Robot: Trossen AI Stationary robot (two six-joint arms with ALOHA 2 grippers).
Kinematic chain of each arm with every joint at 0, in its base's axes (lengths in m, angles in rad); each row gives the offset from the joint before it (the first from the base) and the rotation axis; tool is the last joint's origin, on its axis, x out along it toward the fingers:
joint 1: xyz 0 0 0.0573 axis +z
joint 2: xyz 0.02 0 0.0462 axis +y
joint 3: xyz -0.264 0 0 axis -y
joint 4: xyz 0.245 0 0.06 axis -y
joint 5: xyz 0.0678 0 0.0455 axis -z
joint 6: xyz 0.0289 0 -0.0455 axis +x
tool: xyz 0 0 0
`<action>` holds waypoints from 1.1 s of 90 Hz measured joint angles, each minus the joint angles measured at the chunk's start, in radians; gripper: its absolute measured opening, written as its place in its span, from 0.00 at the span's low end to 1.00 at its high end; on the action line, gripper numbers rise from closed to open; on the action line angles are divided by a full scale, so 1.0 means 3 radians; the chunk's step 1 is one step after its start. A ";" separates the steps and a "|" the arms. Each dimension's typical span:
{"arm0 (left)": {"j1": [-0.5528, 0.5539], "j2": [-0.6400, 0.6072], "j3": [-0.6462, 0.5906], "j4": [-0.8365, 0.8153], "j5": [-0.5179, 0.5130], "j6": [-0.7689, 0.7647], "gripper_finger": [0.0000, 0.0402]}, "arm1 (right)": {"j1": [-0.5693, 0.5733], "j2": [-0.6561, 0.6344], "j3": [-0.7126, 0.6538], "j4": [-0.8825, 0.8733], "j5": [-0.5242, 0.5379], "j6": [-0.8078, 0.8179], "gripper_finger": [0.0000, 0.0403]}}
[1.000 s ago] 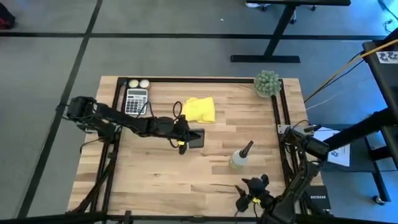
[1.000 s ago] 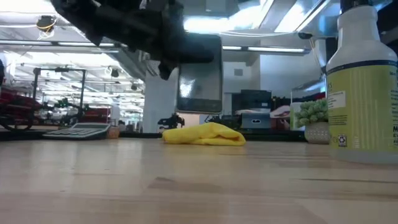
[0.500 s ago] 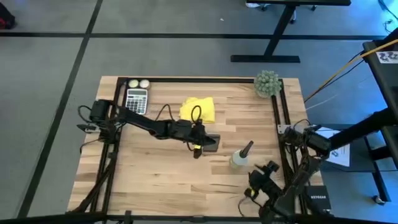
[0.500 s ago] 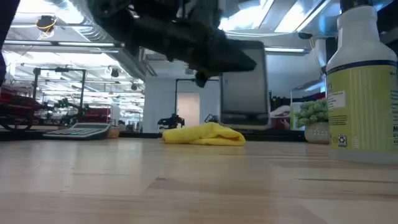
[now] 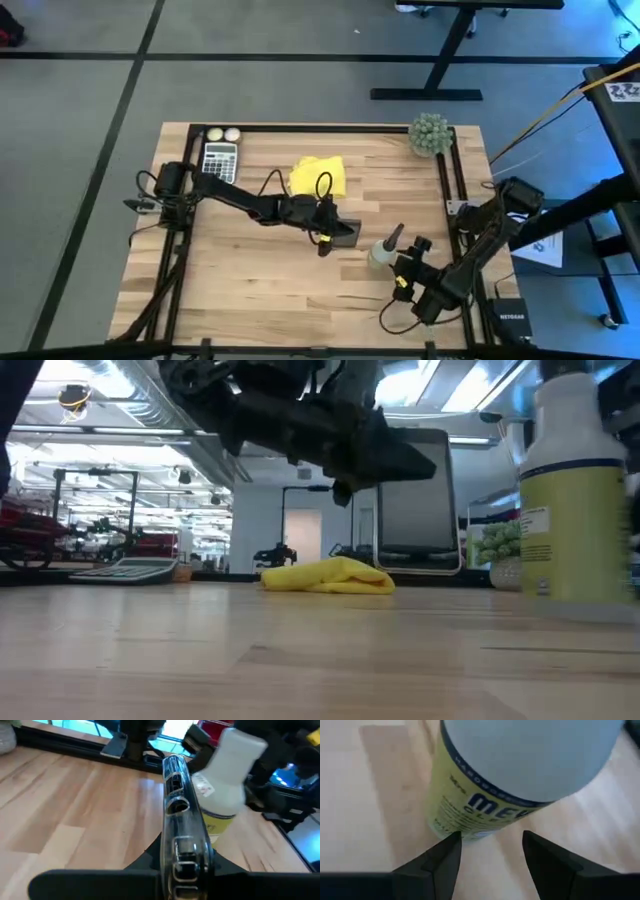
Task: Apply microfiber cloth
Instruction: Spray the front of the black cellphone using the white spray bottle
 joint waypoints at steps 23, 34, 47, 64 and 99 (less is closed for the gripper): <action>-0.0141 0.0000 0.0000 -0.0022 -0.0019 -0.0145 0.04 | -0.0230 0.0003 -0.0025 0.0400 0.0262 -0.1009 0.48; -0.0232 0.0000 -0.0001 -0.0037 -0.0023 -0.0206 0.04 | -0.0354 0.0004 -0.0025 0.0695 0.0304 -0.1544 0.48; -0.0326 0.0000 -0.0001 -0.0100 -0.0208 -0.0223 0.04 | -0.0456 -0.0002 -0.0019 0.0670 0.0118 -0.1776 0.48; -0.0327 -0.0125 -0.0001 -0.0349 -0.0496 -0.0246 0.04 | -0.0413 -0.0297 -0.0011 0.0304 -0.0239 -0.1618 0.49; -0.0321 -0.0281 0.0000 -0.0465 -0.0621 -0.0250 0.04 | -0.0356 -0.1672 -0.0207 0.0162 -0.0182 -0.1138 0.50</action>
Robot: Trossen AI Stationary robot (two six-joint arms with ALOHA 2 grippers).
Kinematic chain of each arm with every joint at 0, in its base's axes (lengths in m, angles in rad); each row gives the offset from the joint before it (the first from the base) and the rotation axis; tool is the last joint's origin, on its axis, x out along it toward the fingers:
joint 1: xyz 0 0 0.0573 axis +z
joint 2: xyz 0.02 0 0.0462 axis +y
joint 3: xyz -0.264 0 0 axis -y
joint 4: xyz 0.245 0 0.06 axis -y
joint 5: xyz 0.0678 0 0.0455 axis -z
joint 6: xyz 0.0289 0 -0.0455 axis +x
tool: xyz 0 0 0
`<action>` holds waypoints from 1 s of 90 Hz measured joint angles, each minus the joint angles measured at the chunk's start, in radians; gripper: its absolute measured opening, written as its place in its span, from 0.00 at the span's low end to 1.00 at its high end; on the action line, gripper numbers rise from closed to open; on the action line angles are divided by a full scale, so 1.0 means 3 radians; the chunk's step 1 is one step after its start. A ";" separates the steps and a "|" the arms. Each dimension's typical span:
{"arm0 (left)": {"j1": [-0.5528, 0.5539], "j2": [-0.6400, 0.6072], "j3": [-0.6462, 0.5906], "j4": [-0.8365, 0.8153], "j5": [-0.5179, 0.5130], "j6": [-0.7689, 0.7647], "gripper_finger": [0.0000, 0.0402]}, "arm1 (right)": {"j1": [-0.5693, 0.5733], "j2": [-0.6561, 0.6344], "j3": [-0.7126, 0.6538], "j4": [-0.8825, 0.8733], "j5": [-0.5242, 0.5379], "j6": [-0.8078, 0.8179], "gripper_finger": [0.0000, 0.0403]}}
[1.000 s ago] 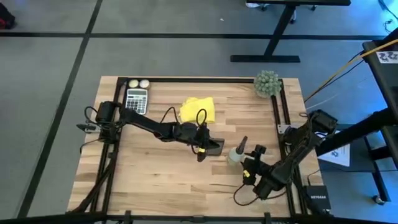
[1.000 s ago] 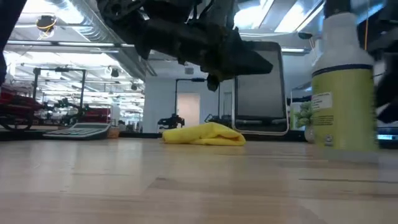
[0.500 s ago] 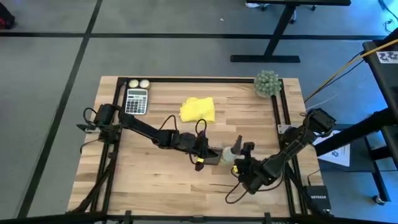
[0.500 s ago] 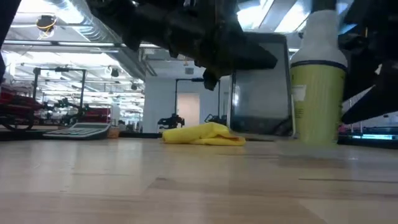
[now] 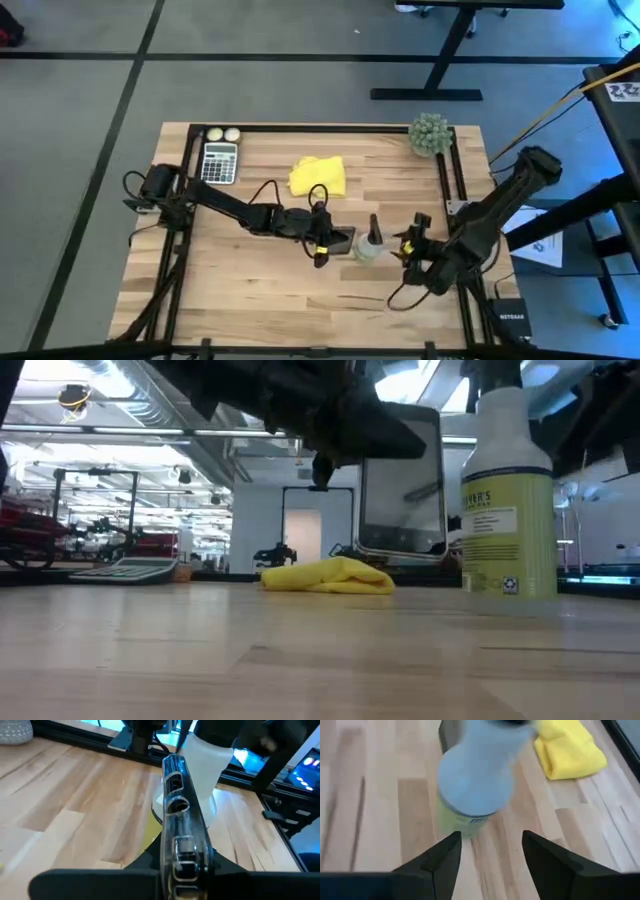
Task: Apply microfiber cloth
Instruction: Spray the front of the black cellphone using the white spray bottle
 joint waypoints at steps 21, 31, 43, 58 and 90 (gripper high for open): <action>-0.0003 0.0000 0.0000 0.0021 0.0000 -0.0052 0.04 | -0.0004 -0.0900 -0.0615 0.0407 0.0111 0.0155 0.68; -0.0003 0.0000 0.0000 0.0000 0.0000 -0.0070 0.04 | -0.0038 -0.1182 -0.0885 0.0776 0.0296 0.0151 0.76; -0.0004 0.0000 0.0000 0.0004 0.0000 -0.0070 0.04 | -0.0047 -0.1324 -0.0959 0.0808 0.0473 0.0154 0.82; -0.0004 -0.0001 0.0000 0.0007 0.0020 -0.0070 0.04 | -0.0046 -0.1334 -0.0957 0.0985 0.0449 0.0155 0.84; -0.0004 0.0000 0.0000 0.0010 0.0022 -0.0070 0.04 | -0.0046 -0.1330 -0.0957 0.1005 0.0438 0.0144 0.85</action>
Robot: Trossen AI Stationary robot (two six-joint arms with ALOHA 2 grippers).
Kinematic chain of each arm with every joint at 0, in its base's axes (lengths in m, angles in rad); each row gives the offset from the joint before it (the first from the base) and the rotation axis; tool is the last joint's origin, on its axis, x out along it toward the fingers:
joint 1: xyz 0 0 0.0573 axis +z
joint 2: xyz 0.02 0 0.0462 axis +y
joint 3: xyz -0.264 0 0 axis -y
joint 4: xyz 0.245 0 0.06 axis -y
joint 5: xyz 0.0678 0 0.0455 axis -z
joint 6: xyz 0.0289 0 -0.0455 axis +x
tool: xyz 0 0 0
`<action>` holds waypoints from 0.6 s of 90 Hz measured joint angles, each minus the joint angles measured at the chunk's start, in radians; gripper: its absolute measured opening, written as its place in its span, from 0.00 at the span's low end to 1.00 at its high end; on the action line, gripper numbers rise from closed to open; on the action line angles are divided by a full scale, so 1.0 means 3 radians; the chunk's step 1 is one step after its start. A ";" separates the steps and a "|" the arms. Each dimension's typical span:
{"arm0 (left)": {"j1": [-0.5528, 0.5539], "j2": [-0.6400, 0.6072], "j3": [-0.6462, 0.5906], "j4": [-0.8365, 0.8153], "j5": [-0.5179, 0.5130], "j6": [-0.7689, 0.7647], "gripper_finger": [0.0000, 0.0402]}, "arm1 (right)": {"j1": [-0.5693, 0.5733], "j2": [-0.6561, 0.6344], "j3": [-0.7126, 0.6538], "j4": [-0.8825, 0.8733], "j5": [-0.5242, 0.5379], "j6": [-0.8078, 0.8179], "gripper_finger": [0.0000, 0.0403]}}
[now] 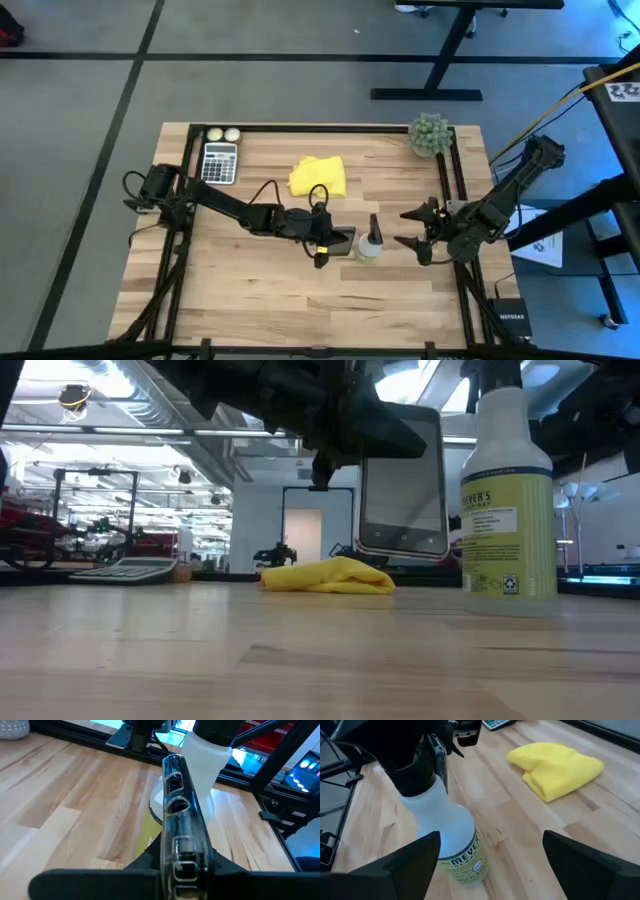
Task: Apply microfiber cloth
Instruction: Spray the front of the black cellphone using the white spray bottle
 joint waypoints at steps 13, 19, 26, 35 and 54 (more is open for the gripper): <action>0.0005 0.0000 0.0000 -0.0003 0.0003 0.0004 0.04 | 0.0000 0.0001 0.0000 -0.0001 0.0070 0.0005 0.96; 0.0005 0.0000 0.0000 -0.0003 0.0003 0.0006 0.04 | -0.0004 0.0003 0.0000 -0.0003 0.0120 0.0006 0.98; 0.0004 0.0000 0.0000 -0.0011 0.0003 0.0007 0.04 | -0.0044 0.0005 0.0001 -0.0003 0.0143 0.0006 0.97; 0.0004 0.0000 0.0000 -0.0011 0.0004 0.0008 0.04 | -0.0113 0.0005 0.0003 -0.0001 0.0142 0.0001 0.99; 0.0004 -0.0001 0.0000 -0.0037 0.0004 0.0010 0.04 | -0.0130 0.0005 0.0004 -0.0003 0.0083 -0.0003 0.97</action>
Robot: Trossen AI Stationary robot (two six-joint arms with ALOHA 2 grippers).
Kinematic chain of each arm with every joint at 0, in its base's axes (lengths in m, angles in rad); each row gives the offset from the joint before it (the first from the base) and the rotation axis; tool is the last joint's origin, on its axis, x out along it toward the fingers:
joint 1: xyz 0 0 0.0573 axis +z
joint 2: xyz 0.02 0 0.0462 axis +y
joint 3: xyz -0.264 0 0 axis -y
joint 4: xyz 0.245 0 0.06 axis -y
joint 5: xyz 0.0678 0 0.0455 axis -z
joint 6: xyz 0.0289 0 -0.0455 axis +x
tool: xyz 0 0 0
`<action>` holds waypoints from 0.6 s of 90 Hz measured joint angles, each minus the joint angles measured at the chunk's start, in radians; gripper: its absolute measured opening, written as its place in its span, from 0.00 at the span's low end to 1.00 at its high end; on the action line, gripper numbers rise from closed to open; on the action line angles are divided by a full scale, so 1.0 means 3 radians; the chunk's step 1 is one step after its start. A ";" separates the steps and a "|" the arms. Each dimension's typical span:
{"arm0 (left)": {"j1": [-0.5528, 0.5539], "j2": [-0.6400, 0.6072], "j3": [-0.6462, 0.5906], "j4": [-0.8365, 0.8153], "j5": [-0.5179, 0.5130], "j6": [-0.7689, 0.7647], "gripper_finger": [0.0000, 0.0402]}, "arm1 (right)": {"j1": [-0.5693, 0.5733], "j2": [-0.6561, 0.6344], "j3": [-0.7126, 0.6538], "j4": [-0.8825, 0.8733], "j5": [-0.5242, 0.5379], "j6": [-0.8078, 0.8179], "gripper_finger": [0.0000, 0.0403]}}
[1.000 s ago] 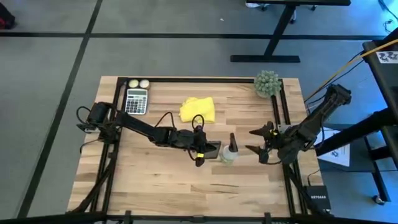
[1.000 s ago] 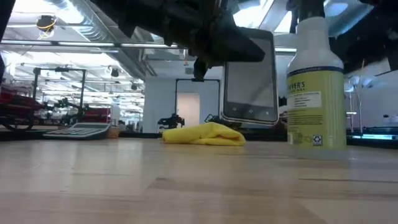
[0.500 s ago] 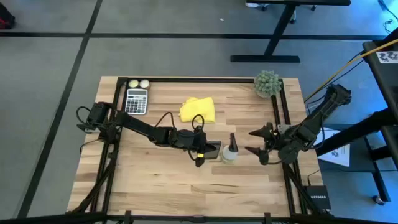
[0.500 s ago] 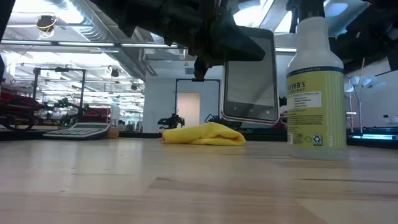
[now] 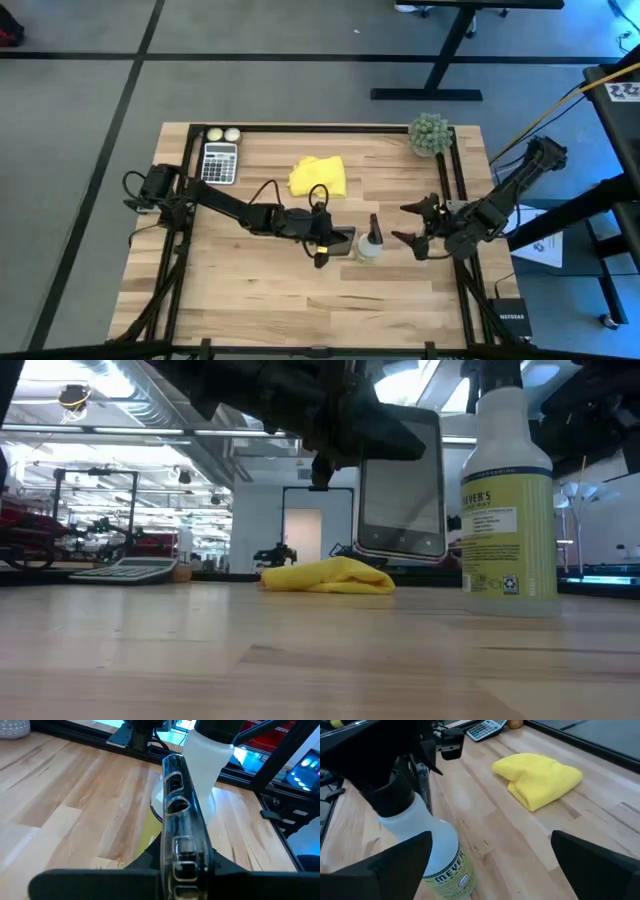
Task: Apply microfiber cloth
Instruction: Spray the front of the black cellphone using the white spray bottle
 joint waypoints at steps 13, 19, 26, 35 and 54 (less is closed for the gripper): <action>0.0000 -0.0095 0.0000 -0.0140 -0.0057 0.0007 0.04 | 0.0000 0.0000 0.0000 -0.0035 -0.0423 0.0013 0.97; 0.0000 -0.0164 0.0000 -0.0193 -0.0155 0.0085 0.04 | 0.0000 0.0001 0.0001 0.0007 -0.0584 0.0065 0.97; 0.0015 -0.0237 0.0001 -0.0220 -0.0253 0.0201 0.04 | 0.0000 0.0001 0.0001 0.0053 -0.0667 0.0144 0.97; 0.0098 -0.0292 0.0001 -0.0227 -0.0292 0.0291 0.04 | 0.0000 0.0002 0.0001 0.0202 -0.0640 0.0166 0.97; 0.0384 -0.0289 0.0001 -0.0241 -0.0226 0.0252 0.04 | 0.0000 0.0003 0.0001 0.0437 -0.0390 -0.0358 0.97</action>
